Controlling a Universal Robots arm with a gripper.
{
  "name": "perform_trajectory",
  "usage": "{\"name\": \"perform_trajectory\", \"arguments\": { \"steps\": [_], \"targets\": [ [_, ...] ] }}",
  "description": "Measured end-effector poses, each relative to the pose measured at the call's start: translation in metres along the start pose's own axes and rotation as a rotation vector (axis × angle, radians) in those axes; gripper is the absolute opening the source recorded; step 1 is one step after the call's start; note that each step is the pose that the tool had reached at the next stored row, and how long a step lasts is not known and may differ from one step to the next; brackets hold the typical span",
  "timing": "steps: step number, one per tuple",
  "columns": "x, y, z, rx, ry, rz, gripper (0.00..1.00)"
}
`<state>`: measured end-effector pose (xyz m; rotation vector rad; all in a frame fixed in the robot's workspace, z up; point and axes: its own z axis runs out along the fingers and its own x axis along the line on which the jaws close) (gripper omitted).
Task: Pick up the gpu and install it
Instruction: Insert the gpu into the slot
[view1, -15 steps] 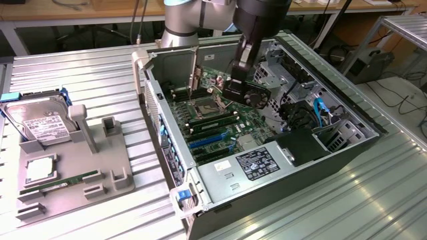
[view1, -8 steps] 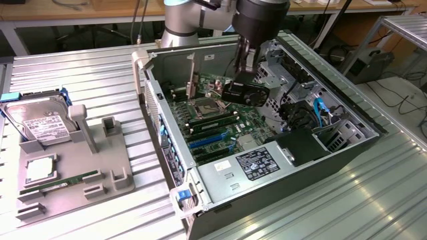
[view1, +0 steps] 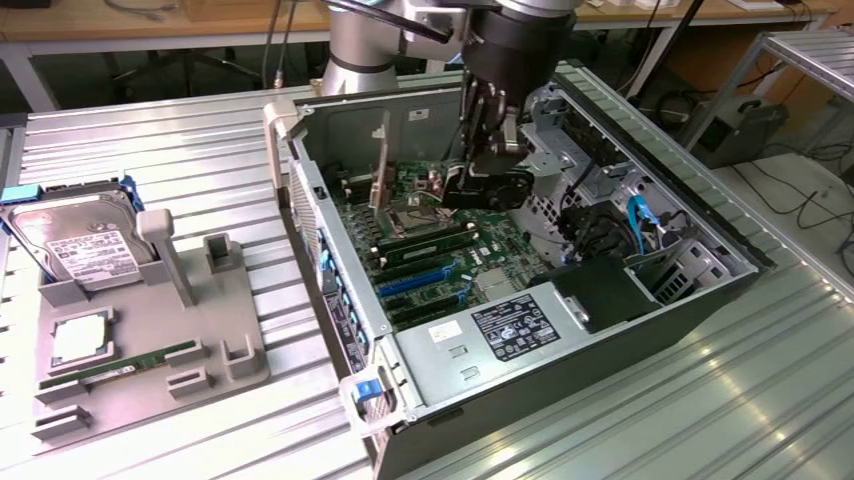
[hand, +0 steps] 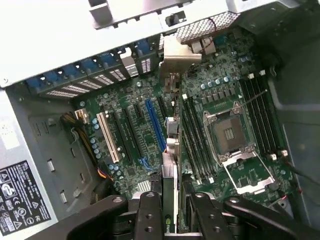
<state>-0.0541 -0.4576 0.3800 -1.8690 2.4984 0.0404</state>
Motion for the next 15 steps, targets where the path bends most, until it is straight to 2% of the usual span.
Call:
{"name": "perform_trajectory", "arguments": {
  "steps": [3, 8, 15],
  "targets": [
    [0.0, 0.0, 0.0033, -0.0023, 0.0006, -0.07, 0.26],
    [0.001, 0.0001, 0.0148, -0.0066, 0.0017, -0.205, 0.26],
    [0.003, 0.0053, 0.03, -0.0069, 0.0021, -0.215, 0.26]
  ]
}}
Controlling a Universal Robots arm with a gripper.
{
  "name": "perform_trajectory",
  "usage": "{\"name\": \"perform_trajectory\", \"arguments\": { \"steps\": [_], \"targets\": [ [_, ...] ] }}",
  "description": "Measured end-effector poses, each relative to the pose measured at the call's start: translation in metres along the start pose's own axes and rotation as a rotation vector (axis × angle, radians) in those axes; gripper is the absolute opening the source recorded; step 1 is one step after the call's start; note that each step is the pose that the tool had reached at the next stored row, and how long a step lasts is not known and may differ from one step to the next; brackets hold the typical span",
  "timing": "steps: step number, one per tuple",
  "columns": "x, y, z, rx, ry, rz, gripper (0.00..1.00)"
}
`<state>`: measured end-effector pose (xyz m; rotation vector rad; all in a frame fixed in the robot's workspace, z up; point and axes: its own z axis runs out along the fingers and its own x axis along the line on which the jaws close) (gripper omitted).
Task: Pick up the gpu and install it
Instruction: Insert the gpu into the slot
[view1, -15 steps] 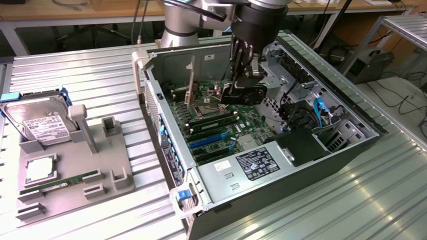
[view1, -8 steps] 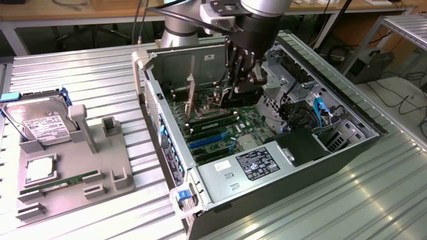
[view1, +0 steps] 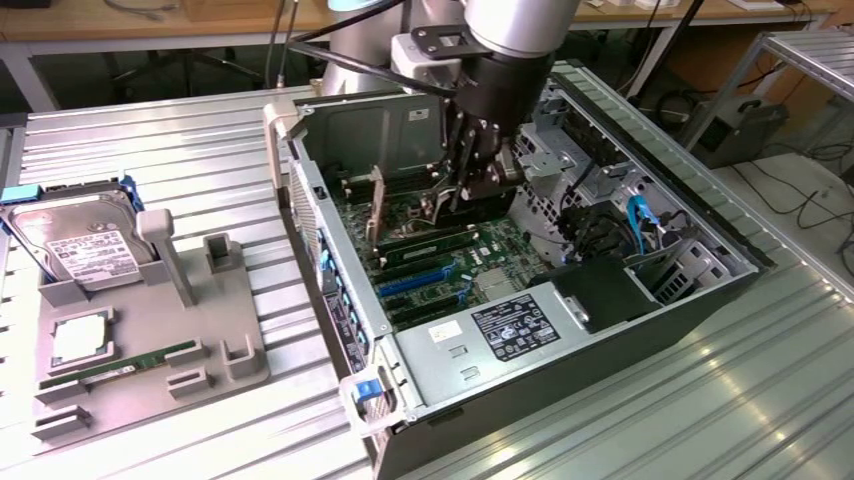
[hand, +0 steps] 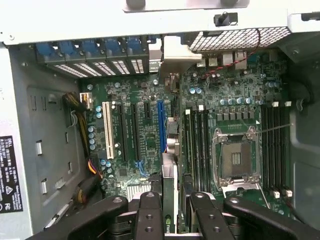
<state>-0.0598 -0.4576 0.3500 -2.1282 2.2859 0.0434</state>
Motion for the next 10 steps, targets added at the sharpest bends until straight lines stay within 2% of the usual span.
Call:
{"name": "perform_trajectory", "arguments": {
  "steps": [7, 10],
  "targets": [
    [0.001, 0.0119, 0.0122, -0.0004, 0.0003, -0.014, 0.26],
    [0.001, 0.0129, 0.0175, -0.0008, 0.0028, -0.021, 0.26]
  ]
}}
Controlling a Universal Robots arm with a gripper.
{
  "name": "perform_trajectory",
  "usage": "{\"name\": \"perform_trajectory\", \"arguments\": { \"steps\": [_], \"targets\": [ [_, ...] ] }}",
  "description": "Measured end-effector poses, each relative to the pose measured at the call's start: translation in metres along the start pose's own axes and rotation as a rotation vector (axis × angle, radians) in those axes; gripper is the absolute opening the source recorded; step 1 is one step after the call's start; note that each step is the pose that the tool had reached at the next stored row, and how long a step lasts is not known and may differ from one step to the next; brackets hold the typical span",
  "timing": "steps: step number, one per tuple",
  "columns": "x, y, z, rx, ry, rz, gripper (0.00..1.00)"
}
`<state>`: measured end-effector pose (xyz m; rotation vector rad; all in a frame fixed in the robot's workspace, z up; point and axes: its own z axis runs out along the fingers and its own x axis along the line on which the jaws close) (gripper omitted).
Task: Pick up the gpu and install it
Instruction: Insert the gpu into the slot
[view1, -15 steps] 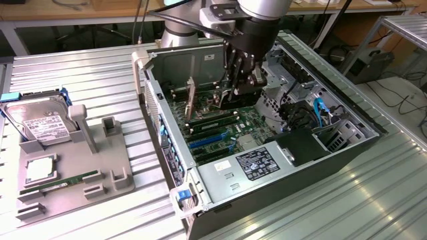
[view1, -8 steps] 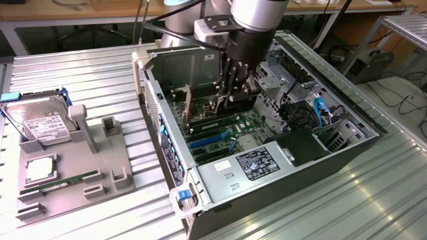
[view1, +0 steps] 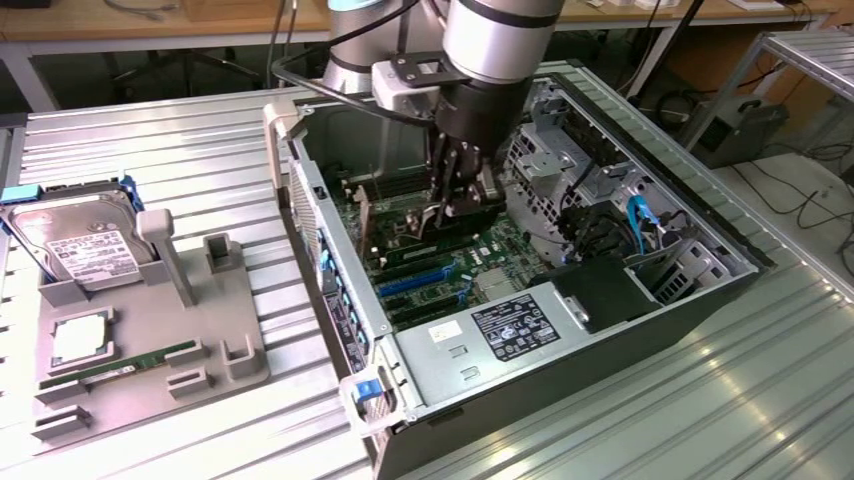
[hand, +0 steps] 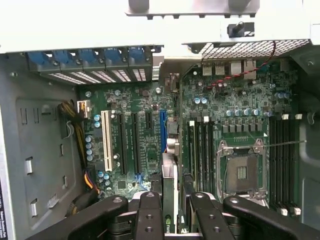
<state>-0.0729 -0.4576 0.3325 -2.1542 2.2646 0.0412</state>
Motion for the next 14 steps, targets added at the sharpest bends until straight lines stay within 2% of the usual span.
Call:
{"name": "perform_trajectory", "arguments": {
  "steps": [2, 7, 8, 9, 10, 14],
  "targets": [
    [0.0, 0.0, 0.0034, -0.0002, 0.0019, -0.001, 0.26],
    [0.004, -0.0002, 0.0122, -0.0003, 0.0018, -0.003, 0.26],
    [0.003, 0.0036, 0.0215, -0.0002, 0.0017, -0.003, 0.26],
    [0.006, 0.0053, 0.0324, -0.0068, 0.0022, -0.025, 0.26],
    [0.006, 0.0055, 0.0367, -0.0069, 0.0024, -0.026, 0.26],
    [0.006, 0.0054, 0.0368, -0.0068, 0.0023, -0.026, 0.26]
  ]
}}
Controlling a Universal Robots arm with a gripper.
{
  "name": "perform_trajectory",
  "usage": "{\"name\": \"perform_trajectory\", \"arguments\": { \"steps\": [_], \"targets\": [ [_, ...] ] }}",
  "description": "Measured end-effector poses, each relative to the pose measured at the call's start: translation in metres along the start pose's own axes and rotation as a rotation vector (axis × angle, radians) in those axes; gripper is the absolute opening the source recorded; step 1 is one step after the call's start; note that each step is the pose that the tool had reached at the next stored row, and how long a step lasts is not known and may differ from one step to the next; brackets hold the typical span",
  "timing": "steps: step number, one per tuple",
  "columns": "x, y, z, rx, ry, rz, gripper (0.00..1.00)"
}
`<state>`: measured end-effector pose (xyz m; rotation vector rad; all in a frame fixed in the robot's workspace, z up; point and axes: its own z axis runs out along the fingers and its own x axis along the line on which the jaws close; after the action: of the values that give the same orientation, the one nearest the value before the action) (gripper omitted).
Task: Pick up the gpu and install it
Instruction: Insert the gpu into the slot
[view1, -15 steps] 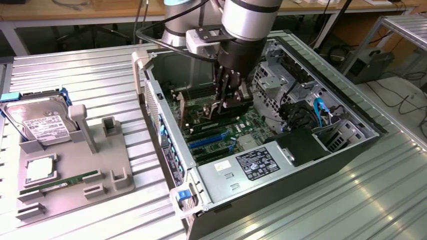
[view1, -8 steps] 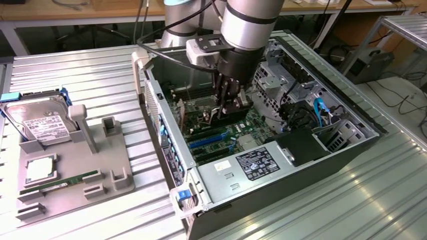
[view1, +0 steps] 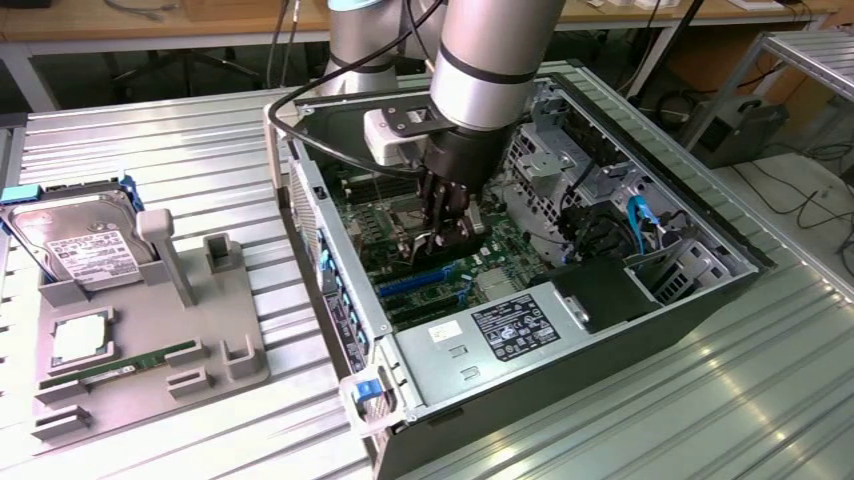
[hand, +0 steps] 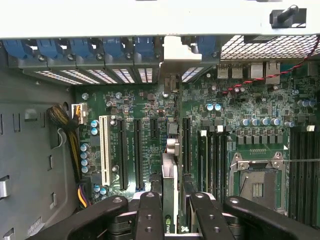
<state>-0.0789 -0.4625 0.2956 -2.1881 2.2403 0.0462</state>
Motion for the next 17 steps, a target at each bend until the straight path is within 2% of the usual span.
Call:
{"name": "perform_trajectory", "arguments": {
  "steps": [10, 17],
  "targets": [
    [0.0001, 0.0003, 0.0017, 0.0, 0.0, 0.0, 0.26],
    [0.0003, 0.0036, 0.0083, 0.0015, 0.0, 0.0, 0.26]
  ]
}}
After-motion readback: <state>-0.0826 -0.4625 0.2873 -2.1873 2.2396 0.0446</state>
